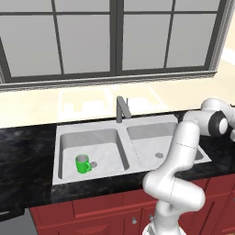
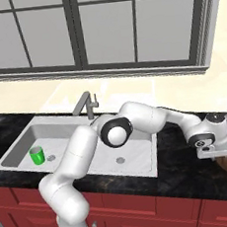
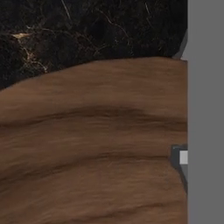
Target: Pick the mug and place it in the sink. Pick the bowl and place it in the open cabinet and then close the cabinet.
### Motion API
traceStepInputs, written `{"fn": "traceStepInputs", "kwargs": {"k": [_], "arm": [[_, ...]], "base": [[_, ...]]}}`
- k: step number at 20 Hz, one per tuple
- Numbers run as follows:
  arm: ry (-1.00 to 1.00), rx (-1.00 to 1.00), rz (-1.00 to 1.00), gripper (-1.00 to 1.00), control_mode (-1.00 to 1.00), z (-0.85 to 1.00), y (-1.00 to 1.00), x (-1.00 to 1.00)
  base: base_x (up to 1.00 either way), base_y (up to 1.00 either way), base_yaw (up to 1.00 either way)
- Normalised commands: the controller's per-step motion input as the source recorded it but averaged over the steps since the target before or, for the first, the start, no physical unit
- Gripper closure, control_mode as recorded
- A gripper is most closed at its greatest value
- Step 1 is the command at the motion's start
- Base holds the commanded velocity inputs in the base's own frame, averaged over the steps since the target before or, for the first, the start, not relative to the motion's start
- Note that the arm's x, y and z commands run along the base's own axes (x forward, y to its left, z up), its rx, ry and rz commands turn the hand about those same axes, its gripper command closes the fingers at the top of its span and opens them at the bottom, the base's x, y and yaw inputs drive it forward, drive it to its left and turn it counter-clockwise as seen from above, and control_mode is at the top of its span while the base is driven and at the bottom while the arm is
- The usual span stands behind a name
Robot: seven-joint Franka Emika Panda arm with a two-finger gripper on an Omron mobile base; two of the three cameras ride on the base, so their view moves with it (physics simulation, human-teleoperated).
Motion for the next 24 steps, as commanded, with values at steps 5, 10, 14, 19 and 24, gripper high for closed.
{"fn": "traceStepInputs", "kwargs": {"k": [5,10,14,19,24], "arm": [[-0.04,0.00,0.00,1.00,-1.00,0.28,0.00,0.00],[-0.06,0.00,0.00,1.00,-1.00,0.41,0.01,-0.03],[-0.06,-0.04,0.02,1.00,-1.00,0.56,0.42,-0.14],[-0.19,-0.13,0.12,1.00,-1.00,0.21,0.92,-0.37],[-0.21,-0.20,0.13,1.00,-1.00,0.28,0.99,-0.23]], "base": [[0.00,0.00,0.00],[0.00,0.00,0.00],[0.00,0.00,0.00],[0.00,0.00,0.00],[0.00,0.00,0.00]]}}
